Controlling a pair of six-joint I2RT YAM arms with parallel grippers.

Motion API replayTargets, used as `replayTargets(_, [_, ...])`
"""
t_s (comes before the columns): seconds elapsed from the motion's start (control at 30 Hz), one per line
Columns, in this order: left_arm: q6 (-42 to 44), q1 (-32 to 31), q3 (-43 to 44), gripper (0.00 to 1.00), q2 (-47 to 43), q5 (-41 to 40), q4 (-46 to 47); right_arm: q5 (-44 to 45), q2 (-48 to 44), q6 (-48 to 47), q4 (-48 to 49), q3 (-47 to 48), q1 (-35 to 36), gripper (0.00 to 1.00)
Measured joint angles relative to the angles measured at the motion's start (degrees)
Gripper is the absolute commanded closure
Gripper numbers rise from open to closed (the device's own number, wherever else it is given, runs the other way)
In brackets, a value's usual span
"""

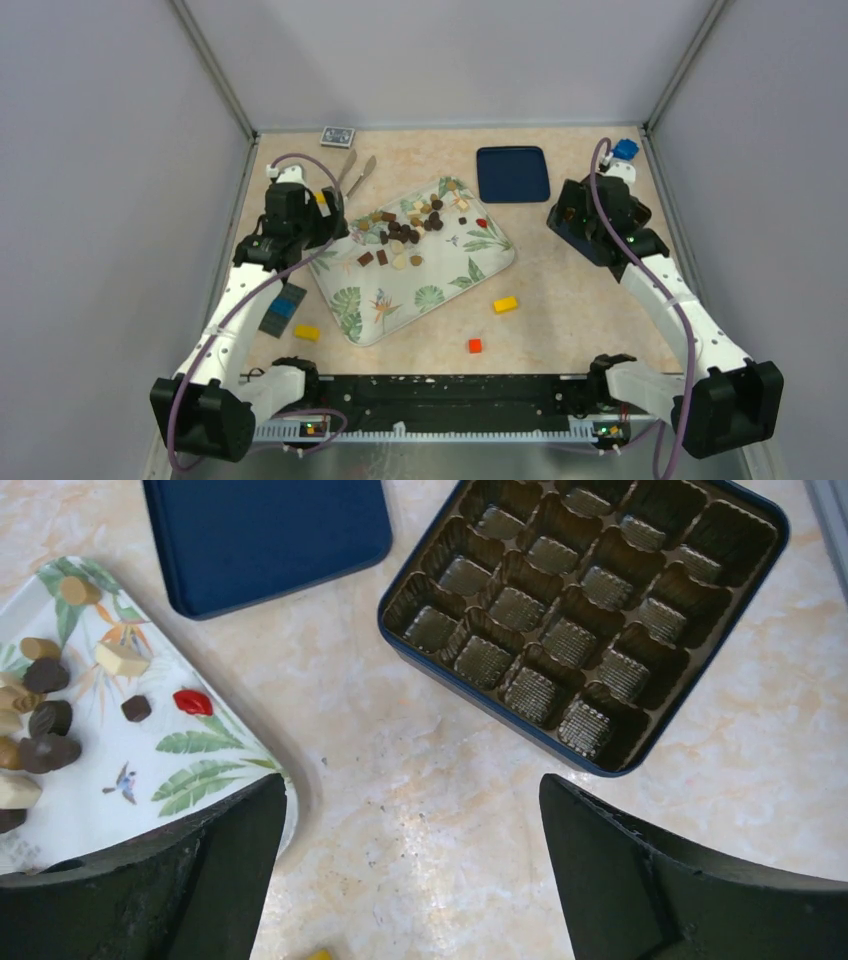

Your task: Pack the chocolate

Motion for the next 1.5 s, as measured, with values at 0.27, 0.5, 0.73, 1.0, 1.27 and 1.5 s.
replayTargets(0.27, [0.7, 0.0, 0.7, 0.01, 2.5, -2.2, 3.0, -4.9, -3.4, -0.1, 3.7, -2.9, 0.0, 0.07])
replayTargets(0.5, [2.8, 0.0, 14.7, 0.01, 20.4, -4.7, -0.3, -8.1, -6.3, -0.8, 5.9, -3.7, 0.0, 0.07])
replayTargets(0.73, [5.4, 0.0, 29.0, 0.07, 37.6, -4.3, -3.2, -10.5, -6.9, -0.9, 6.8, -4.0, 0.0, 0.08])
replayTargets(1.0, [8.9, 0.0, 37.9, 0.23, 49.4, -2.2, -3.7, -12.4, -7.4, -0.5, 7.0, -4.7, 0.0, 0.09])
replayTargets(1.27, [12.8, 0.0, 37.8, 0.35, 52.6, -0.2, -2.9, -12.5, -7.6, -0.5, 7.0, -4.8, 0.0, 0.10])
replayTargets(1.5, [14.3, 0.0, 37.8, 0.37, 54.2, -0.5, -1.5, -10.4, -3.7, -1.1, 6.6, -4.7, 0.0, 0.10])
